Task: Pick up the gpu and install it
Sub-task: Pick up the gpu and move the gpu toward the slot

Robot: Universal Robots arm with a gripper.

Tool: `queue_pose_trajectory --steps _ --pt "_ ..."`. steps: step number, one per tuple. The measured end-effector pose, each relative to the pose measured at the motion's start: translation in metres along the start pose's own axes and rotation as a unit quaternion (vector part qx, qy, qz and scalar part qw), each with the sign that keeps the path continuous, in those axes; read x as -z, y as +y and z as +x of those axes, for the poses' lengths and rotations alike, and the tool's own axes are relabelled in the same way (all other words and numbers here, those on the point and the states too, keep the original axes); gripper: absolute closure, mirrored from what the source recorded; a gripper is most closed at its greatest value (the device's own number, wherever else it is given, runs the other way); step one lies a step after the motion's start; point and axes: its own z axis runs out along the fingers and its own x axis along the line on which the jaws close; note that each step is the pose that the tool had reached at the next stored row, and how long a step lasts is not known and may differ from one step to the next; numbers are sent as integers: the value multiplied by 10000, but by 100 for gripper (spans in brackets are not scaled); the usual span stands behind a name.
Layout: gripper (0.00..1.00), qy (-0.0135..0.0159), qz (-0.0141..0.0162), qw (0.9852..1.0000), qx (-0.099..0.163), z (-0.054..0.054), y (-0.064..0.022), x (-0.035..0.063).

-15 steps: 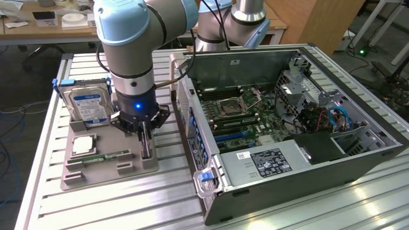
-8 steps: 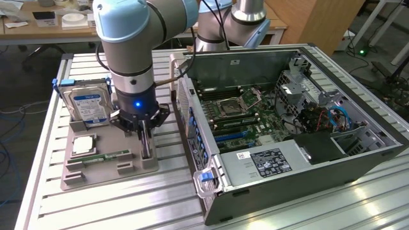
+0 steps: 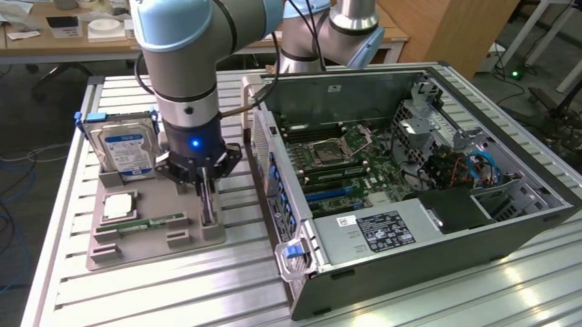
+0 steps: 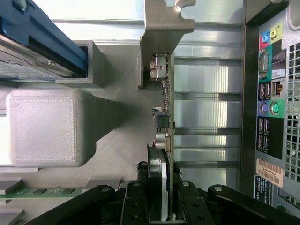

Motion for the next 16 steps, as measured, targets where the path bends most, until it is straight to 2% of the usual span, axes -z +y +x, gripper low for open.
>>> queue_pose_trajectory --steps 16 --pt "72 0 0 10000 0 -5 10 266"
